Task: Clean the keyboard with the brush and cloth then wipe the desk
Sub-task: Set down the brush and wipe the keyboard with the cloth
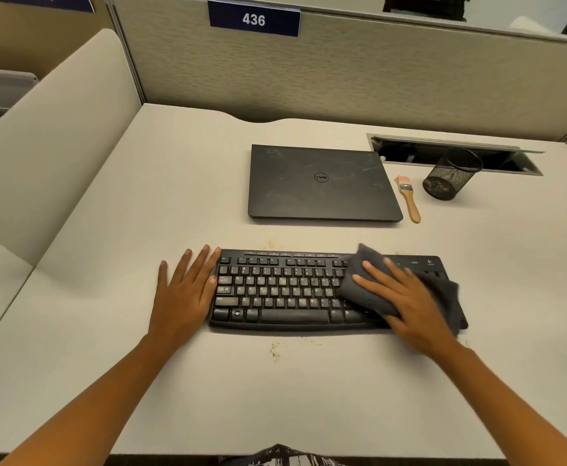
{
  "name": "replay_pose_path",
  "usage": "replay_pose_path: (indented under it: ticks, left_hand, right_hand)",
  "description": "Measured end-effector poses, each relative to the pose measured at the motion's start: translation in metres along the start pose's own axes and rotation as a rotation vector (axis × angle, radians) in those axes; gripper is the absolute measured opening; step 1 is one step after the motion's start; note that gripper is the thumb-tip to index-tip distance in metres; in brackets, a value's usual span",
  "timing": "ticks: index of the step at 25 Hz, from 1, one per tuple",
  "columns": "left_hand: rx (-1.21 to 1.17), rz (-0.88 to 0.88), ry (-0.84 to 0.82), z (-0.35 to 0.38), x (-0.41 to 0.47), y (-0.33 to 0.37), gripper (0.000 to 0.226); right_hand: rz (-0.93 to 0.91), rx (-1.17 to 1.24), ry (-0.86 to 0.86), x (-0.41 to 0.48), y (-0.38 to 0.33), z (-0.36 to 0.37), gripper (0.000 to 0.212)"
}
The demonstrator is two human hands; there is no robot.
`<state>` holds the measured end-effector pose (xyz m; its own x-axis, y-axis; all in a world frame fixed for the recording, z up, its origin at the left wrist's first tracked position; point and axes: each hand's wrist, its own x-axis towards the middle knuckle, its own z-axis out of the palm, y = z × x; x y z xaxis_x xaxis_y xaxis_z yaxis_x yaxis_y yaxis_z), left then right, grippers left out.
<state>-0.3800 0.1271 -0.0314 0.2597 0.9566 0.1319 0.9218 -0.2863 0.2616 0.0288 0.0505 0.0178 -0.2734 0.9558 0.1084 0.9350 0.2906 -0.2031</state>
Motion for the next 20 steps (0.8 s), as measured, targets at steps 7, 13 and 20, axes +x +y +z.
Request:
replay_pose_path:
  ticks: [7, 13, 20]
  left_hand:
    - [0.017, -0.003, 0.002, 0.001, 0.000, -0.001, 0.057]
    - [0.025, -0.008, 0.009, 0.000, 0.000, 0.000, 0.061]
    - [0.025, -0.013, 0.009, 0.001, 0.000, 0.000, 0.060]
  right_hand:
    - [-0.214, 0.006, -0.053, 0.083, -0.114, 0.039, 0.061]
    - [-0.311, -0.013, -0.086, 0.088, -0.092, 0.033, 0.081]
    - [0.046, 0.004, -0.054, 0.015, 0.038, -0.023, 0.084]
